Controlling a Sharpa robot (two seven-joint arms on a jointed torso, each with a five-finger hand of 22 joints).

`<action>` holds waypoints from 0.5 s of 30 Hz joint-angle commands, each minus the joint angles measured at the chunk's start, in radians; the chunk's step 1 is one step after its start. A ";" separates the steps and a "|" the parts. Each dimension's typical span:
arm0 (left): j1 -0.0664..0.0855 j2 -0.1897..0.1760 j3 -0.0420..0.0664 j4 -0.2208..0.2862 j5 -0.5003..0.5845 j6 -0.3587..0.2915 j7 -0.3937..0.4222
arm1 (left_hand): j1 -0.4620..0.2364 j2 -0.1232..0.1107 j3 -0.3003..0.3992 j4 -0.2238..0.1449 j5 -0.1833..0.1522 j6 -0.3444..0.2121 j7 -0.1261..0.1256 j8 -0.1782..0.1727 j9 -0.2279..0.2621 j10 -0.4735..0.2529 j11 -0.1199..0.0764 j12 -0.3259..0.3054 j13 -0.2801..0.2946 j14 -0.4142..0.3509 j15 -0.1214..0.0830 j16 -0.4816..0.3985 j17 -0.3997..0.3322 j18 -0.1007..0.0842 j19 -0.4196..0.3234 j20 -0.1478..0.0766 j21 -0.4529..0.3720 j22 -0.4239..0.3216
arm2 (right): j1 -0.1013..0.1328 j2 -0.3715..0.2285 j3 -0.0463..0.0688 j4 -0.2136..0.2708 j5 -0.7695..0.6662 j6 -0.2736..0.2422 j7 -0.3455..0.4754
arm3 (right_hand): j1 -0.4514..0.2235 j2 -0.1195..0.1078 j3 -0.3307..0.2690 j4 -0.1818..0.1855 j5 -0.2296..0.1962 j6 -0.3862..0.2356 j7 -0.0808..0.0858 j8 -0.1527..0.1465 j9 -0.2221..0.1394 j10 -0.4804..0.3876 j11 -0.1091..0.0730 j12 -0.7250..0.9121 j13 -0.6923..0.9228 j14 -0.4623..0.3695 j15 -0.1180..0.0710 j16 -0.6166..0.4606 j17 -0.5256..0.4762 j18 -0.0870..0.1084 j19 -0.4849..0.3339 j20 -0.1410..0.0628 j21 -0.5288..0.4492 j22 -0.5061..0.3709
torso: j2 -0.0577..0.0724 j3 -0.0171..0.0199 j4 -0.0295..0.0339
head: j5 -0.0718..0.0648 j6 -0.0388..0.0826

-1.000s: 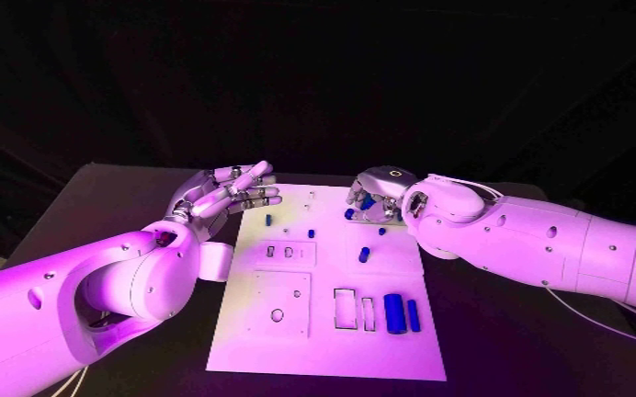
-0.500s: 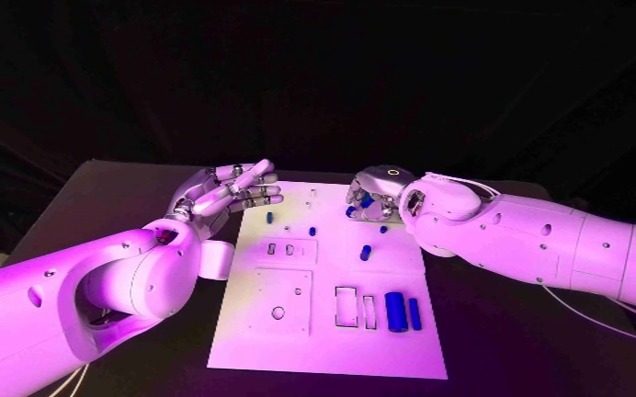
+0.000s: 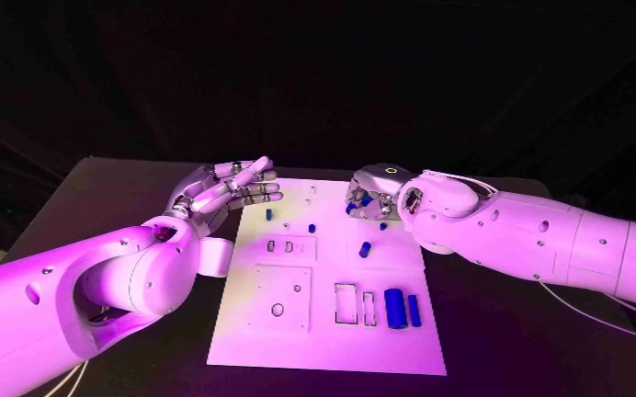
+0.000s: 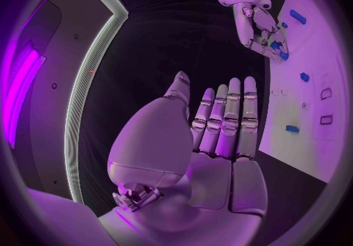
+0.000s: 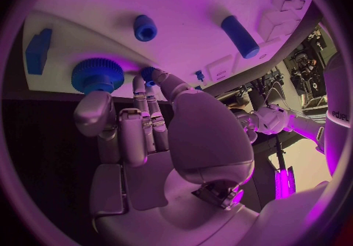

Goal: Assemble the parts on the task board

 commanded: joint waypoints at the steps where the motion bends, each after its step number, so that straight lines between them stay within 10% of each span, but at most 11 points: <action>1: 0.002 0.001 0.001 0.002 -0.005 0.017 0.005 | 0.006 0.000 -0.003 -0.005 0.003 0.002 0.004 -0.005 -0.001 0.001 0.003 -0.005 -0.002 0.005 -0.001 -0.006 0.001 0.006 0.006 -0.001 0.004 -0.001 | -0.002 0.000 -0.001 0.001 -0.002 0.021 0.003 | 0.014 0.003 0.010 0.000 -0.007 0.009 -0.001 0.004 0.005 0.010 -0.001 0.003 0.003 0.061 -0.010 0.007 0.031 -0.013 0.006 -0.003 0.006 0.006 | 0.001 -0.0010 0.0000 | -0.002 -0.002; 15: 0.002 0.002 0.001 -0.002 -0.005 0.019 0.000 | 0.008 0.001 -0.002 -0.006 0.003 0.002 0.004 -0.006 -0.001 0.001 0.003 -0.005 -0.001 0.006 -0.001 -0.007 0.001 0.005 0.006 -0.001 0.004 -0.001 | -0.002 0.001 0.000 0.003 -0.001 -0.021 -0.003 | 0.017 -0.002 0.020 -0.002 -0.008 0.009 -0.001 0.002 0.009 0.012 -0.002 -0.002 0.001 0.061 -0.010 0.009 0.032 -0.013 0.001 -0.004 0.009 0.009 | 0.001 -0.0020 0.0016 | -0.002 -0.002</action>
